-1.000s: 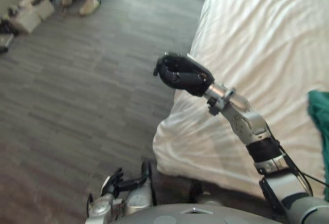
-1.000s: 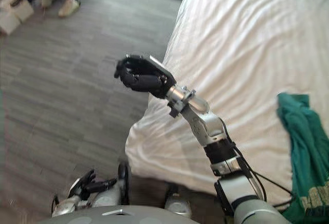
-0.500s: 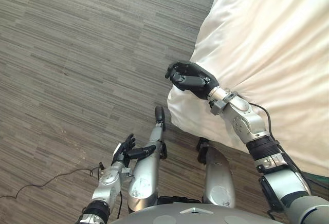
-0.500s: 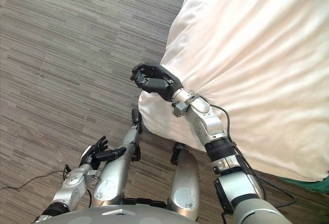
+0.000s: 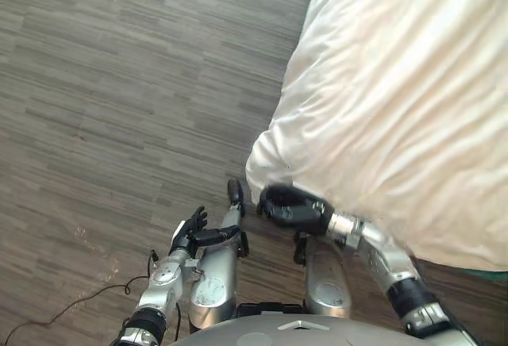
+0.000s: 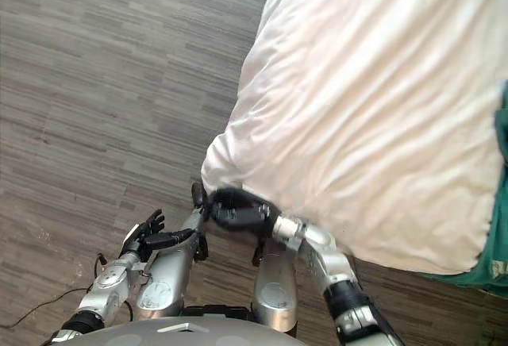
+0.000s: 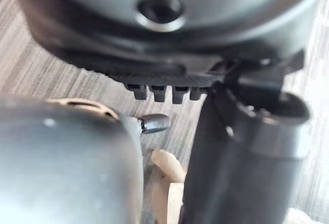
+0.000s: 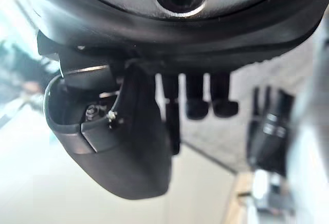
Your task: Tidy up the quilt and then pick up the clothes from the bed and put them into the laundry hamper
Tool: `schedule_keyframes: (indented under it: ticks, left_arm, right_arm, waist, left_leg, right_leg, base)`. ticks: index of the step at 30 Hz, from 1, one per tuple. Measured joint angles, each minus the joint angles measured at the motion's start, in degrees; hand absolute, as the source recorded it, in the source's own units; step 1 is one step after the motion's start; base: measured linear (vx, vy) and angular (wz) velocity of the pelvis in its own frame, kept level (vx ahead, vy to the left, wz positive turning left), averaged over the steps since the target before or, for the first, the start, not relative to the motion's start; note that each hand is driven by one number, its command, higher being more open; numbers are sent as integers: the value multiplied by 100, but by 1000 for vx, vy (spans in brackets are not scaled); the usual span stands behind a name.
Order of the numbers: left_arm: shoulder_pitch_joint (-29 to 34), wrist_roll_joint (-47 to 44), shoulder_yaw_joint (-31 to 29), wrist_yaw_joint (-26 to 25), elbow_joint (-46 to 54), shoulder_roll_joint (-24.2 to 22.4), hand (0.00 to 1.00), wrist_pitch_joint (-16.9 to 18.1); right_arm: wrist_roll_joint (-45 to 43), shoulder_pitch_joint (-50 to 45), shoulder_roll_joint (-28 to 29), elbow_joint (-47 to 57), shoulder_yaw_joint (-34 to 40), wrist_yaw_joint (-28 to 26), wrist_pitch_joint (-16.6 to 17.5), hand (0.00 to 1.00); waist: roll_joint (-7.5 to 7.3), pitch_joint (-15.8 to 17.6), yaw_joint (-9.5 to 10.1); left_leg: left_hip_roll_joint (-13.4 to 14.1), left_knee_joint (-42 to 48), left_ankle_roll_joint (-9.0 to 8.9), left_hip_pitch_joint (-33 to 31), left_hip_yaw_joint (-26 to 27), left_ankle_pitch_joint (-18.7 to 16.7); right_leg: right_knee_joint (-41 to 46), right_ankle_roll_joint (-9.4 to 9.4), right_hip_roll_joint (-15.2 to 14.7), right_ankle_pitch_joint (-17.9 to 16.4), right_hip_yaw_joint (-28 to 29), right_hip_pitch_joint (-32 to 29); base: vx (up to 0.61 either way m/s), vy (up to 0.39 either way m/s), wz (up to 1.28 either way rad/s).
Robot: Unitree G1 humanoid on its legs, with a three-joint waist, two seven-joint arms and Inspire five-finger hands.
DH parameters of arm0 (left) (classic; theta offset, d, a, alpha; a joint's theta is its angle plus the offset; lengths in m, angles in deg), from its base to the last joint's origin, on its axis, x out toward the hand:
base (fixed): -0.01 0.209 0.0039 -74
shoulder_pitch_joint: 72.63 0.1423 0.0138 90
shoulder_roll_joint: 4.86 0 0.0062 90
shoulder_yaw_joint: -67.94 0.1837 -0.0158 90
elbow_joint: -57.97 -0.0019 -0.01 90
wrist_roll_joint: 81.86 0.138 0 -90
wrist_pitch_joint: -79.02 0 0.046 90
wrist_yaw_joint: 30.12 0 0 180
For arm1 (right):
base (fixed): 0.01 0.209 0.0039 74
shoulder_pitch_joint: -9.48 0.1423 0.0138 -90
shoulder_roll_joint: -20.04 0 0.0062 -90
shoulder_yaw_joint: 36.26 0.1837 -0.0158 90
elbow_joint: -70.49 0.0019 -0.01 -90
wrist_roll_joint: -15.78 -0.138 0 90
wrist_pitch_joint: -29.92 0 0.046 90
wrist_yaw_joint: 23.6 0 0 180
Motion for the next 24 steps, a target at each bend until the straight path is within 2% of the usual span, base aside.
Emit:
schedule_keyframes:
  ticks: [2,4,5,8,10,12,15,17,18,20,22,24]
  left_arm:
    - [69,76,3,-2,-89,21,100,1]
    - [188,76,60,-2,-240,29,100,-2]
    - [197,80,71,-1,-301,31,100,-2]
    - [362,156,176,-5,-511,35,100,-22]
    - [390,332,195,-5,-610,33,100,-51]
    - [410,335,229,-7,-701,24,100,-136]
    - [417,449,208,-10,-771,20,100,-300]
    - [415,540,173,2,-771,2,100,-349]
    - [415,540,162,7,-771,1,100,-369]
    - [416,585,152,37,-788,6,100,-392]
    - [412,588,166,53,-782,2,100,-379]
    - [358,583,176,98,-754,-25,100,-342]
  right_arm:
    - [-1,-243,-32,31,-380,-223,-196,0]
    - [-1,-504,-37,215,-812,-513,-361,0]
    - [-2,-539,-35,306,-901,-569,-364,0]
    - [-45,-727,17,1014,-1330,-671,-305,0]
    - [-318,-696,111,1344,-1417,-587,-260,0]
    - [-703,-557,233,1615,-1473,-325,-130,0]
    - [-1449,-197,527,1899,-1418,543,229,0]
    - [-1790,104,816,1902,-1049,1313,512,0]
    - [-1868,170,876,1900,-936,1493,566,0]
    - [-1928,419,982,1806,-463,2097,741,0]
    - [-1923,546,947,1701,-204,2404,778,0]
    - [-1918,770,866,1488,176,2746,786,0]
  waist:
    - [-82,-120,-55]
    - [-163,-438,-79]
    - [-176,-521,-78]
    - [-259,-1096,-75]
    - [-258,-1383,-48]
    - [-254,-1568,-34]
    - [-226,-1725,-39]
    - [-175,-1742,-29]
    - [-160,-1735,-27]
    - [-41,-1681,-35]
    - [33,-1629,-46]
    - [155,-1455,-63]
  left_leg:
    - [29,-3,-24,197,15,-29]
    - [86,-8,-80,380,9,-74]
    - [100,-10,-91,435,2,-83]
    - [179,-33,-132,676,-57,-150]
    - [207,-34,-177,728,-74,-224]
    - [220,-35,-147,791,-66,-252]
    - [236,-35,-141,812,-58,-256]
    - [226,-35,-126,847,9,-266]
    - [216,-35,-116,857,27,-273]
    - [175,-33,-78,862,119,-299]
    - [151,-31,-82,827,193,-279]
    - [138,-8,-9,678,353,-210]
  right_leg:
    - [-82,1,38,0,74,189]
    - [-154,-5,95,-5,88,365]
    - [-186,-10,109,-10,82,438]
    - [-334,-102,196,-93,0,739]
    - [-383,-83,229,-112,-30,836]
    - [-434,-81,250,-110,-30,929]
    - [-492,-78,287,-107,62,973]
    - [-501,-79,276,-103,177,979]
    - [-507,-77,278,-101,243,981]
    - [-584,-39,262,-34,392,964]
    - [-593,-34,227,44,472,883]
    - [-493,-5,200,165,681,589]
  base:
    - [65,-41,-24]
    - [53,-55,-17]
    - [55,-61,3]
    - [-3,-35,7]
    - [-12,-18,7]
    - [-14,-4,4]
    - [-9,6,0]
    - [9,21,-9]
    - [24,31,-12]
    - [39,36,-17]
    - [37,40,-27]
    - [28,53,-38]
